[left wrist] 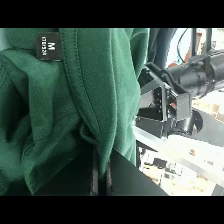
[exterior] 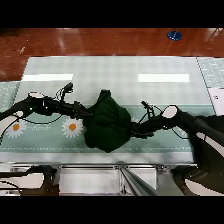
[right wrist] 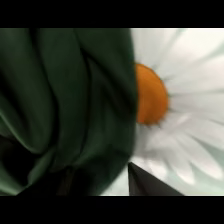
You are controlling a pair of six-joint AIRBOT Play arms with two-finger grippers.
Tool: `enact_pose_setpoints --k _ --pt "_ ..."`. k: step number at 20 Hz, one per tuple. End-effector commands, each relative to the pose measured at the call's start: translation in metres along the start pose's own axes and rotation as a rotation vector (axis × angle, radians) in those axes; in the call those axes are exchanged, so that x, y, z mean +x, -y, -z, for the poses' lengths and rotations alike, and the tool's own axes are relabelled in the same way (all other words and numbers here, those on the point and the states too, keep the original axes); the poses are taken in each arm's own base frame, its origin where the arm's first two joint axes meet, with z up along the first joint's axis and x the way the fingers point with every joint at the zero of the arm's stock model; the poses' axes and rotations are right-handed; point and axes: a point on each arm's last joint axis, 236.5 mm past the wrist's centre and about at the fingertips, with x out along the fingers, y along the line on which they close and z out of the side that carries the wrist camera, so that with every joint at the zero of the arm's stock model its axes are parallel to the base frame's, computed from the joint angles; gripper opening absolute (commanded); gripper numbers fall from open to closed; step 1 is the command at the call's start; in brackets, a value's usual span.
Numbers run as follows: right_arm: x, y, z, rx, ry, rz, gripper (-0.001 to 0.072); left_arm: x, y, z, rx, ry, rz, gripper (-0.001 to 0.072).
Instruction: Fold the shirts.
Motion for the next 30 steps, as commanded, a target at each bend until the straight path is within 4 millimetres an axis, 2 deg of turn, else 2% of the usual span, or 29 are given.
enact_pose_setpoints --k 1,2,4,5,7,8,9,11,12,14,15,16,18,20,23,25,26,28,30 --pt "0.012 -0.013 -0.01 0.046 0.01 -0.093 0.0405 0.0 -0.002 -0.002 -0.001 0.009 -0.008 0.0025" --pt "0.014 -0.018 -0.013 0.047 0.015 -0.118 0.0343 0.0 -0.004 -0.004 -0.001 0.016 -0.015 0.0026" --pt "0.022 -0.033 -0.013 -0.008 0.025 -0.166 0.0094 0.0 -0.006 -0.007 -0.001 0.03 -0.024 0.0026" --pt "0.025 -0.043 -0.009 -0.066 0.022 -0.19 0.002 0.0 -0.006 -0.009 -0.001 0.039 -0.024 0.0026" --pt "0.012 -0.058 -0.014 -0.154 0.036 -0.192 0.0019 -0.007 0.007 -0.021 0.009 0.074 0.013 0.0025" --pt "-0.008 -0.067 -0.029 -0.213 0.088 -0.171 0.0019 -0.018 0.022 -0.032 0.038 0.097 0.046 0.0025" --pt "-0.037 -0.075 -0.049 -0.258 0.16 -0.14 0.0018 -0.035 0.047 -0.047 0.085 0.136 0.096 0.0025" --pt "-0.124 -0.098 -0.091 -0.36 0.352 -0.074 0.0018 -0.081 0.117 -0.083 0.239 0.288 0.183 0.0024" --pt "-0.18 -0.116 -0.107 -0.411 0.47 -0.051 0.0018 -0.108 0.149 -0.1 0.325 0.379 0.173 0.0024" --pt "-0.285 -0.155 -0.115 -0.52 0.697 -0.01 0.0018 -0.153 0.203 -0.122 0.449 0.512 0.102 0.0024" --pt "-0.331 -0.173 -0.107 -0.577 0.791 0.024 0.0018 -0.171 0.225 -0.125 0.498 0.551 0.061 0.0024" --pt "-0.365 -0.186 -0.095 -0.623 0.854 0.057 0.0018 -0.186 0.244 -0.125 0.546 0.576 0.014 0.0024" --pt "-0.418 -0.207 -0.061 -0.709 0.946 0.129 0.0018 -0.212 0.277 -0.119 0.636 0.617 -0.115 0.0024" --pt "-0.458 -0.216 -0.025 -0.76 1.04 0.213 0.0018 -0.232 0.302 -0.106 0.717 0.658 -0.249 0.0024" --pt "-0.507 -0.204 0.023 -0.728 1.196 0.357 0.0019 -0.266 0.327 -0.074 0.81 0.752 -0.495 0.0024" --pt "-0.522 -0.189 0.051 -0.674 1.253 0.415 0.0019 -0.282 0.338 -0.046 0.849 0.81 -0.623 0.0024" --pt "-0.523 -0.184 0.062 -0.662 1.257 0.431 0.0019 -0.285 0.345 -0.029 0.874 0.823 -0.665 0.0024" --pt "-0.519 -0.174 0.08 -0.637 1.236 0.442 0.0019 -0.286 0.355 0.003 0.916 0.833 -0.716 0.0024" --pt "-0.512 -0.169 0.086 -0.62 1.201 0.441 0.0019 -0.278 0.355 0.027 0.919 0.823 -0.723 0.0025"
